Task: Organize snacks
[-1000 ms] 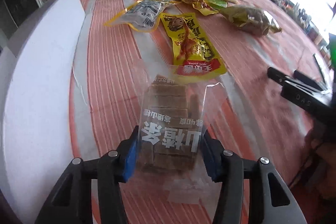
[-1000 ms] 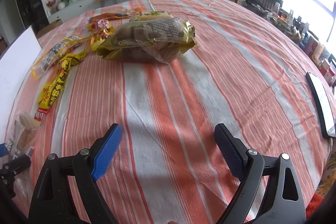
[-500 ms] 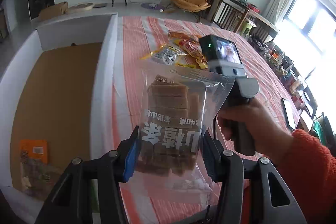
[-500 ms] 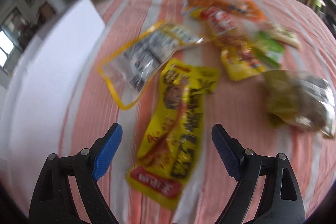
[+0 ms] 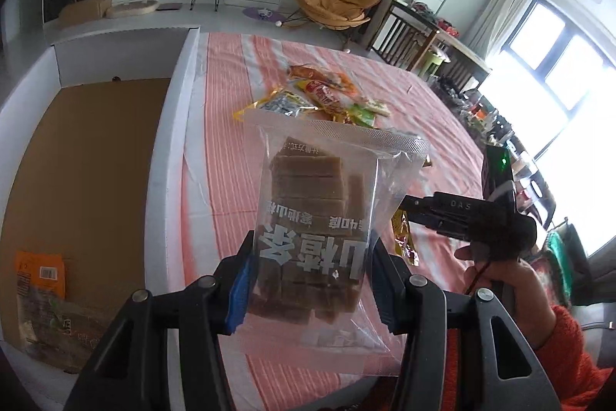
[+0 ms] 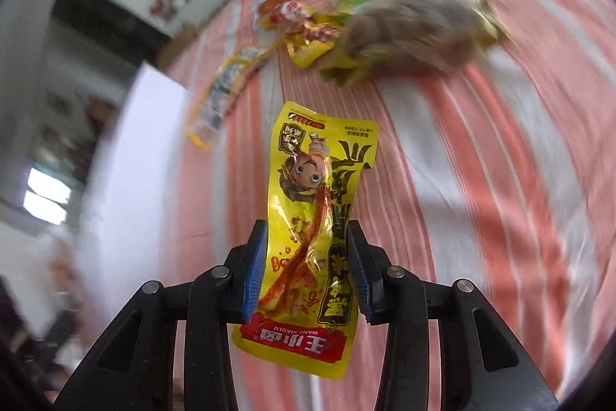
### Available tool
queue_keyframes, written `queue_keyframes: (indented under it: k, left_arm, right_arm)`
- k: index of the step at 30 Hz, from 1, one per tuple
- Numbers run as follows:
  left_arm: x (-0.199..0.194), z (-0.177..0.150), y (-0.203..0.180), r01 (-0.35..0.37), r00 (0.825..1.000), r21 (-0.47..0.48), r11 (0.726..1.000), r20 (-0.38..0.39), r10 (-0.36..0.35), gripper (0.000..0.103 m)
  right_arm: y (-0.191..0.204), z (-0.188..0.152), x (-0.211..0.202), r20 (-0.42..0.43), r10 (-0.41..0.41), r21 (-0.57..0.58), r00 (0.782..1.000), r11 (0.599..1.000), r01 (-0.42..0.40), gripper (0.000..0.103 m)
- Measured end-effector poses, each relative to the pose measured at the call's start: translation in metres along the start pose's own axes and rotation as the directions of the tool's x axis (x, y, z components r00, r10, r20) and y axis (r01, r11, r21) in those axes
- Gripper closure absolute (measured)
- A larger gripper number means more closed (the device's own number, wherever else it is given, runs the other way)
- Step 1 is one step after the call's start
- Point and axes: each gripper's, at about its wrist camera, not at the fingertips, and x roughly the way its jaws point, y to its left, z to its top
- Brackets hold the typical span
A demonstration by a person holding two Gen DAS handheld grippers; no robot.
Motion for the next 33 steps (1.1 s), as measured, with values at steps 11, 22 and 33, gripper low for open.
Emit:
queue_keyframes:
  k: [11,22,33]
  left_arm:
    - [-0.114,0.020,0.077,-0.240,0.943,-0.139,0.961,0.202,0.265,0.050]
    - [-0.133,-0.008,0.132,-0.494,0.804,-0.291,0.819,0.206,0.558,0.006]
    - [0.030,0.006,-0.043,-0.052,0.998,0.146,0.988,0.051,0.045,0.000]
  right_arm:
    - [0.189,0.001,-0.048,-0.032,0.362,-0.257,0.932,0.898,-0.358,0.061]
    - [0.306,-0.047,-0.005,-0.081,0.305,-0.524,0.949,0.796,-0.301,0.031]
    - [0.047,-0.048,-0.013,0.220,-0.388,-0.168,0.895,0.889,0.426,0.027]
